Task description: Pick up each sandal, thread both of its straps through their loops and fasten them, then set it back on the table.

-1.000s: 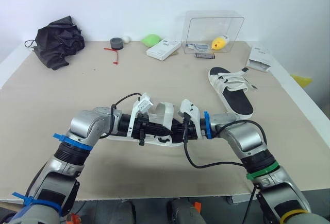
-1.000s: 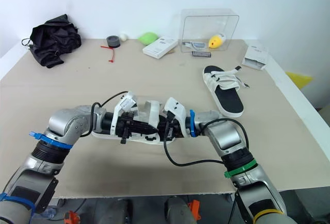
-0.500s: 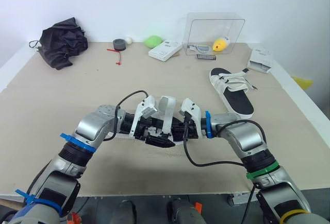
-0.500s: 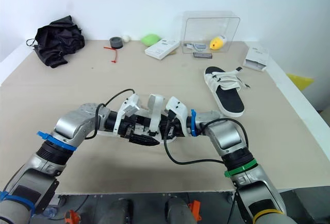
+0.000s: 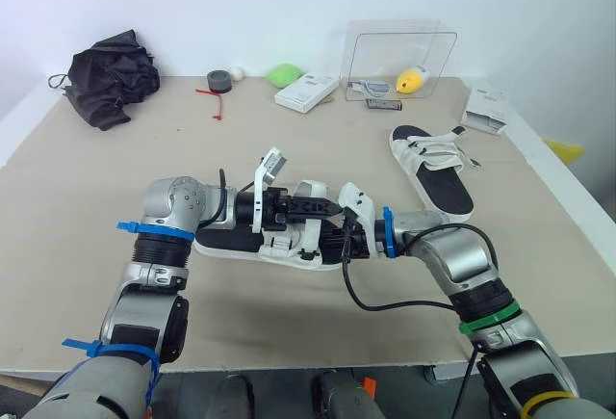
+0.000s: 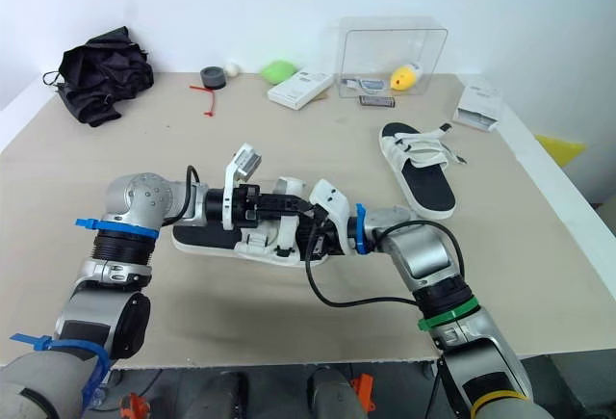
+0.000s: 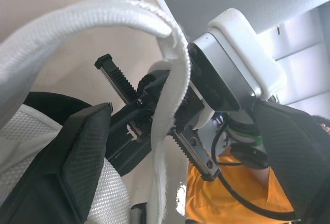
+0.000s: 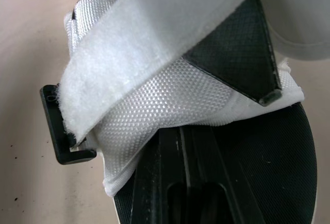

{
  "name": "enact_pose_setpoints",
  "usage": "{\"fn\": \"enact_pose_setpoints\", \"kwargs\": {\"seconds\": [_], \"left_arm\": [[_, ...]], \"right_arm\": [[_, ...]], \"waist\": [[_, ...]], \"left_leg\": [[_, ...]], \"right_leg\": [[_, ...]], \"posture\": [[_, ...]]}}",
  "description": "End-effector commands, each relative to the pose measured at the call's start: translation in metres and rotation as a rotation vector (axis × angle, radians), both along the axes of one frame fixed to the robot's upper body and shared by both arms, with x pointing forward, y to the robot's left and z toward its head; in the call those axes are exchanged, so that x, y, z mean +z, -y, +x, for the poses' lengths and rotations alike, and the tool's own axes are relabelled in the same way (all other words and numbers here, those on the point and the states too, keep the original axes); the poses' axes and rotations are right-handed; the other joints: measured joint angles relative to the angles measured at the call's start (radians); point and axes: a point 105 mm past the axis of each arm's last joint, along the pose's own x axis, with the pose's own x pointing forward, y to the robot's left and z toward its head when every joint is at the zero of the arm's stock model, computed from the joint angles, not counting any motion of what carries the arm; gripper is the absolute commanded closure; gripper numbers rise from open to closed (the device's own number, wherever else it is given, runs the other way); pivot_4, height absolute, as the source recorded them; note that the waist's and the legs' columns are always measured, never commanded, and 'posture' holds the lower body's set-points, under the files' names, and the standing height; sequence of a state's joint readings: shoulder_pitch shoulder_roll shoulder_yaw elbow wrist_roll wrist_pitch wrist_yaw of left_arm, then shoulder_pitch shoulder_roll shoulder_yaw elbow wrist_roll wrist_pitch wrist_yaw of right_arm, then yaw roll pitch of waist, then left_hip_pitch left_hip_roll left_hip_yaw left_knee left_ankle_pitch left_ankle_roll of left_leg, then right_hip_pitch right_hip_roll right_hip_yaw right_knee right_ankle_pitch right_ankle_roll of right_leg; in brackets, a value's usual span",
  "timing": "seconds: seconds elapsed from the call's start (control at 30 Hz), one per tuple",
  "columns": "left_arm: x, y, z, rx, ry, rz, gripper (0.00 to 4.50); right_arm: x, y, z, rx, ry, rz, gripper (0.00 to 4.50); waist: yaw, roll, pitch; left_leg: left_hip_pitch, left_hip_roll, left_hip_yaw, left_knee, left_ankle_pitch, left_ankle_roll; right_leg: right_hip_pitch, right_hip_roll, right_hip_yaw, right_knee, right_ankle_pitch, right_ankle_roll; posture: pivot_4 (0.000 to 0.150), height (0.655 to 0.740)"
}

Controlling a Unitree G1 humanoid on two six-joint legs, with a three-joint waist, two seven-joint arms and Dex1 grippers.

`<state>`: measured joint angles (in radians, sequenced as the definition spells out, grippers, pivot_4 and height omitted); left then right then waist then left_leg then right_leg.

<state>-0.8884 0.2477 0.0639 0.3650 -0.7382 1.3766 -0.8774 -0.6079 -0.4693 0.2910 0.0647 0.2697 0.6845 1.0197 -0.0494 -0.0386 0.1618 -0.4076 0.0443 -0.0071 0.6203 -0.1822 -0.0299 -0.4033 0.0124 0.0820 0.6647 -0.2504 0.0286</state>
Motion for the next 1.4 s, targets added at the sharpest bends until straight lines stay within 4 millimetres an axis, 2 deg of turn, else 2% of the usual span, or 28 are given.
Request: {"fn": "enact_pose_setpoints", "kwargs": {"seconds": [0.03, 0.07, 0.1, 0.13, 0.17, 0.2, 0.3, 0.53, 0.8, 0.93, 1.13, 1.23, 1.4], "left_arm": [[0.008, -0.005, 0.012, 0.067, 0.052, 0.019, 1.6], [0.007, -0.006, 0.012, 0.069, 0.053, 0.024, 2.21], [0.007, -0.006, 0.012, 0.072, 0.052, 0.027, 2.31], [0.007, -0.007, 0.013, 0.073, 0.052, 0.028, 2.73], [0.008, -0.008, 0.013, 0.072, 0.051, 0.027, 2.88], [0.008, -0.008, 0.013, 0.073, 0.053, 0.027, 3.49], [0.008, -0.01, 0.011, 0.062, 0.055, 0.035, 4.43], [-0.002, -0.014, 0.001, 0.006, 0.086, 0.094, 4.43], [0.005, -0.005, -0.013, -0.067, 0.085, 0.055, 4.43], [-0.01, -0.008, -0.027, -0.12, 0.136, 0.124, 4.43], [-0.026, -0.012, -0.034, -0.17, 0.29, 0.212, 4.43], [-0.039, -0.016, -0.03, -0.162, 0.385, 0.277, 4.43], [-0.029, -0.012, -0.012, -0.078, 0.442, 0.232, 4.43]], "right_arm": [[-0.024, 0.006, -0.003, -0.03, -0.056, -0.082, 4.5], [-0.024, 0.006, -0.003, -0.031, -0.056, -0.082, 4.5], [-0.024, 0.006, -0.003, -0.032, -0.056, -0.082, 4.5], [-0.024, 0.006, -0.003, -0.032, -0.056, -0.082, 4.5], [-0.024, 0.007, -0.003, -0.032, -0.056, -0.082, 4.5], [-0.024, 0.007, -0.003, -0.032, -0.057, -0.082, 4.5], [-0.023, 0.006, -0.003, -0.03, -0.056, -0.081, 4.5], [-0.023, 0.005, -0.003, -0.023, -0.055, -0.081, 4.5], [-0.023, 0.006, -0.003, -0.022, -0.056, -0.084, 4.5], [-0.023, 0.006, -0.003, -0.022, -0.055, -0.084, 4.5], [-0.023, 0.006, -0.004, -0.021, -0.054, -0.085, 4.5], [-0.024, 0.005, -0.004, -0.019, -0.054, -0.085, 4.5], [-0.024, 0.004, -0.005, -0.015, -0.055, -0.087, 4.5]], "waist": [[0.001, 0.0, 0.0], [0.001, 0.0, 0.0], [0.001, 0.0, 0.0], [0.001, 0.0, 0.0], [0.001, 0.0, 0.0], [0.001, 0.0, 0.0], [-0.001, -0.001, 0.001], [-0.005, -0.001, 0.001], [-0.005, -0.001, 0.001], [-0.006, -0.001, 0.001], [-0.006, -0.001, 0.001], [-0.006, -0.001, 0.001], [-0.005, 0.0, 0.0]], "left_leg": [[0.0, 0.0, 0.0, 0.0, 0.001, 0.0], [0.0, -0.001, 0.0, 0.001, 0.001, -0.001], [0.0, -0.001, 0.0, 0.001, 0.001, -0.001], [0.0, -0.002, 0.0, 0.001, 0.002, -0.002], [0.0, -0.003, 0.0, 0.002, 0.003, -0.003], [0.0, -0.003, 0.0, 0.002, 0.003, -0.004], [0.0, -0.007, -0.001, 0.002, 0.004, -0.003], [-0.001, -0.007, -0.004, -0.003, 0.0, -0.008], [-0.001, -0.005, -0.005, -0.004, -0.001, -0.01], [-0.001, -0.005, -0.005, -0.004, -0.001, -0.01], [-0.001, -0.004, -0.005, -0.004, -0.001, -0.011], [0.0, -0.004, -0.005, -0.004, -0.001, -0.011], [0.0, -0.004, -0.005, -0.004, -0.001, -0.011]], "right_leg": [[0.0, 0.0, 0.0, 0.0, 0.0, 0.0], [0.0, -0.001, 0.0, 0.0, 0.0, -0.001], [0.0, -0.001, 0.0, 0.0, -0.001, -0.003], [0.001, -0.002, 0.001, 0.0, -0.002, -0.003], [0.001, -0.002, 0.001, 0.0, -0.001, -0.003], [0.001, -0.003, 0.001, 0.0, -0.001, -0.003], [0.0, -0.005, 0.002, -0.001, -0.001, -0.002], [-0.003, -0.002, 0.004, -0.001, -0.001, 0.004], [-0.003, 0.0, 0.003, 0.0, -0.002, 0.001], [-0.003, 0.0, 0.003, 0.0, -0.002, 0.001], [-0.002, 0.0, 0.003, 0.0, -0.003, 0.0], [-0.002, 0.0, 0.003, 0.0, -0.003, 0.0], [-0.002, 0.0, 0.003, 0.0, -0.004, 0.0]], "posture": [[0.15, 0.74], [0.15, 0.74], [0.15, 0.74], [0.15, 0.74], [0.15, 0.74], [0.15, 0.74], [0.15, 0.74], [0.15, 0.74], [0.15, 0.74], [0.15, 0.74], [0.15, 0.74], [0.15, 0.74], [0.15, 0.74]]}}
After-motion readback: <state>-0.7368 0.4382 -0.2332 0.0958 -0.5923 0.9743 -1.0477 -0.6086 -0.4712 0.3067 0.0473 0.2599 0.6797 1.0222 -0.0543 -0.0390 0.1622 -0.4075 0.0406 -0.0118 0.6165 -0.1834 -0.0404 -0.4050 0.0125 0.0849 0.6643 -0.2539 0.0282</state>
